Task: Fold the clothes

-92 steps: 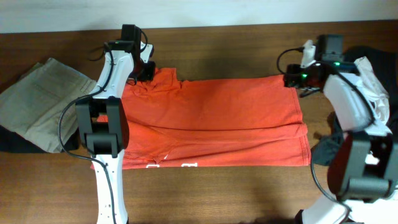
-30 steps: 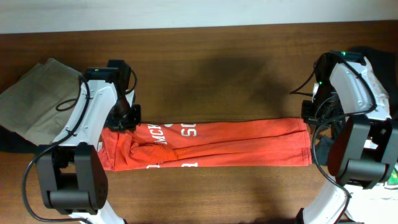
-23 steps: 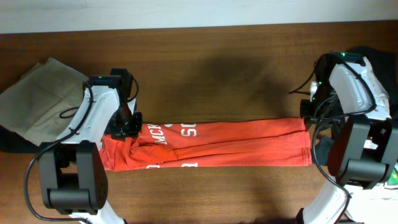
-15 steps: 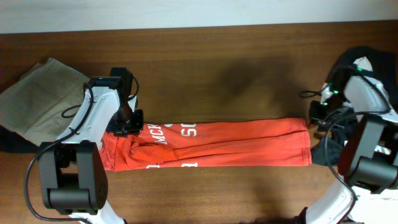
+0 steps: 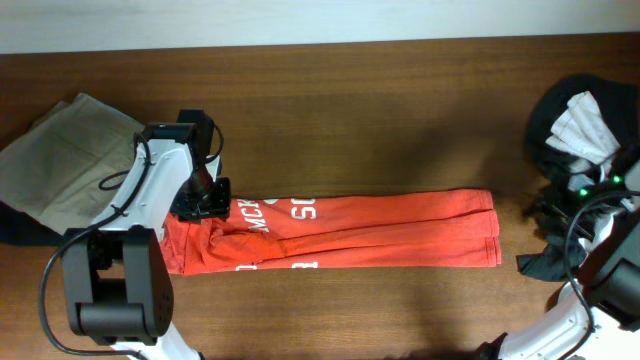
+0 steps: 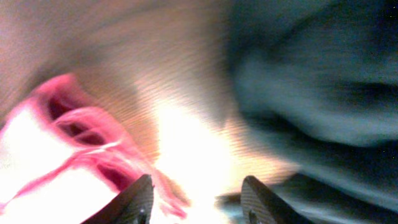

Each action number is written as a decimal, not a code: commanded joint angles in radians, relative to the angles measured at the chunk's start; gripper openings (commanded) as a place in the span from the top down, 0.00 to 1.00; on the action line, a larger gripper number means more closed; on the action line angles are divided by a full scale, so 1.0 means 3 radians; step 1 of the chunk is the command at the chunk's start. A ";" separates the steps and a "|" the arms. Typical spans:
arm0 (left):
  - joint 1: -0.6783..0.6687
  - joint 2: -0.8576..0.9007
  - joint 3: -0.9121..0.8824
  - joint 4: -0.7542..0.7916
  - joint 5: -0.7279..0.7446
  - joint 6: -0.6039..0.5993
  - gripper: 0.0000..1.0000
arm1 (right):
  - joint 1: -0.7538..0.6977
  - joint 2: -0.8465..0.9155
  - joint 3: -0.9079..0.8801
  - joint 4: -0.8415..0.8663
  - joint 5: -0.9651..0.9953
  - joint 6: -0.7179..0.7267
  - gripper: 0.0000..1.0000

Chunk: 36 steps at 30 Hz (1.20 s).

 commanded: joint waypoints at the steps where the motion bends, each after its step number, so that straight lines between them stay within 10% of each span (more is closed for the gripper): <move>1: -0.0006 -0.0037 -0.0009 -0.0004 0.0025 -0.0006 0.52 | 0.0394 -0.0031 0.0019 -0.0048 -0.0351 -0.0607 0.32; 10: -0.0006 -0.0037 -0.0009 -0.0013 0.0025 -0.0006 0.45 | 0.0857 -0.0031 -0.0488 0.0216 0.0305 -0.0329 0.25; 14: -0.0006 -0.0037 -0.0009 -0.0013 0.0025 -0.0006 0.42 | 0.1156 -0.0029 -0.0554 0.0206 0.0266 -0.0329 0.52; 16: -0.0006 -0.0037 -0.0009 -0.0013 0.0025 -0.0006 0.42 | 0.1254 -0.0031 -0.0554 0.0221 0.0334 -0.0327 0.96; 22: 0.0039 -0.0057 0.0029 -0.0048 0.0015 -0.0006 0.42 | 0.1053 -0.0031 0.0590 -0.0481 0.1017 0.0331 0.96; 36: 0.0045 -0.0057 0.0029 -0.0027 0.0025 -0.0006 0.41 | 0.3427 0.0076 0.0711 -0.0566 0.0963 0.0960 0.86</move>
